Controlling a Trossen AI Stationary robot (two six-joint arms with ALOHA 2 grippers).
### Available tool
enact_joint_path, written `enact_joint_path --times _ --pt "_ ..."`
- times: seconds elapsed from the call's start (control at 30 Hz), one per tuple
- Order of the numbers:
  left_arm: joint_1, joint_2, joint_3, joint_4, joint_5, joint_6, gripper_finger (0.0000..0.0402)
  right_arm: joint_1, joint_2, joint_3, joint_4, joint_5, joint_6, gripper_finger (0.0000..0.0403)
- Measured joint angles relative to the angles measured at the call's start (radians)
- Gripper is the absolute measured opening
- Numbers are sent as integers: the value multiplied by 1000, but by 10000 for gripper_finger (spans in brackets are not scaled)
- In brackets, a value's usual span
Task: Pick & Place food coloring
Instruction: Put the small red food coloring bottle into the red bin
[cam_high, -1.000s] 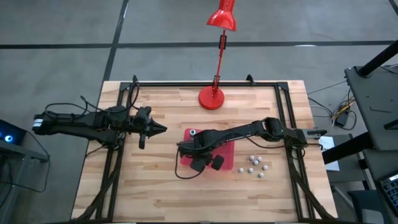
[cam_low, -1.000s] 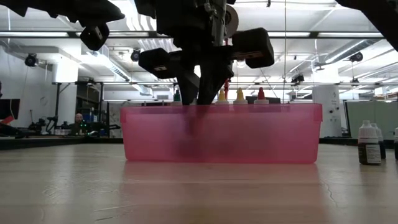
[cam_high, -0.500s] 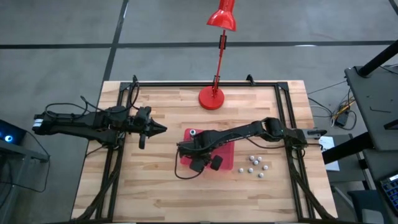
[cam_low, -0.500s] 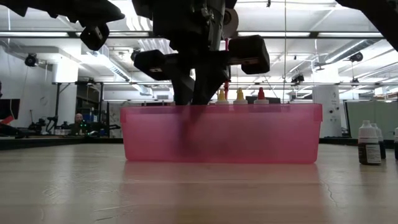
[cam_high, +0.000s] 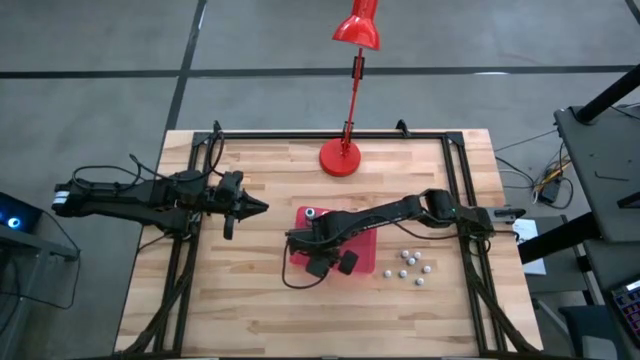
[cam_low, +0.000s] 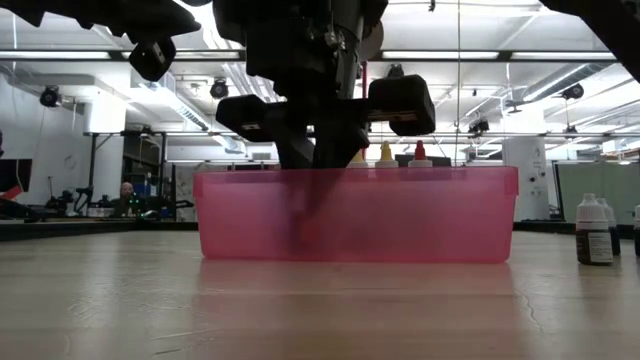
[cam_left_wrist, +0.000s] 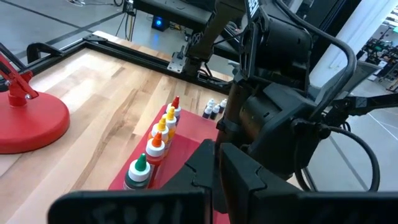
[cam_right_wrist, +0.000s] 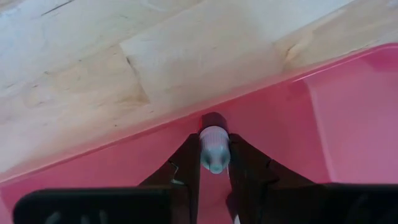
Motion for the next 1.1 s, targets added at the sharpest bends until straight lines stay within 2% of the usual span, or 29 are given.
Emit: enact_joint_path --times 0.5,0.87,1.1 --pt "0 0 0 0 0 0 0 -1 -1 -55 32 5 0 54" --pt "0 0 0 0 0 0 0 -1 -1 -22 53 11 1 86" --pt "0 0 0 0 0 0 0 0 0 -22 57 11 4 92"
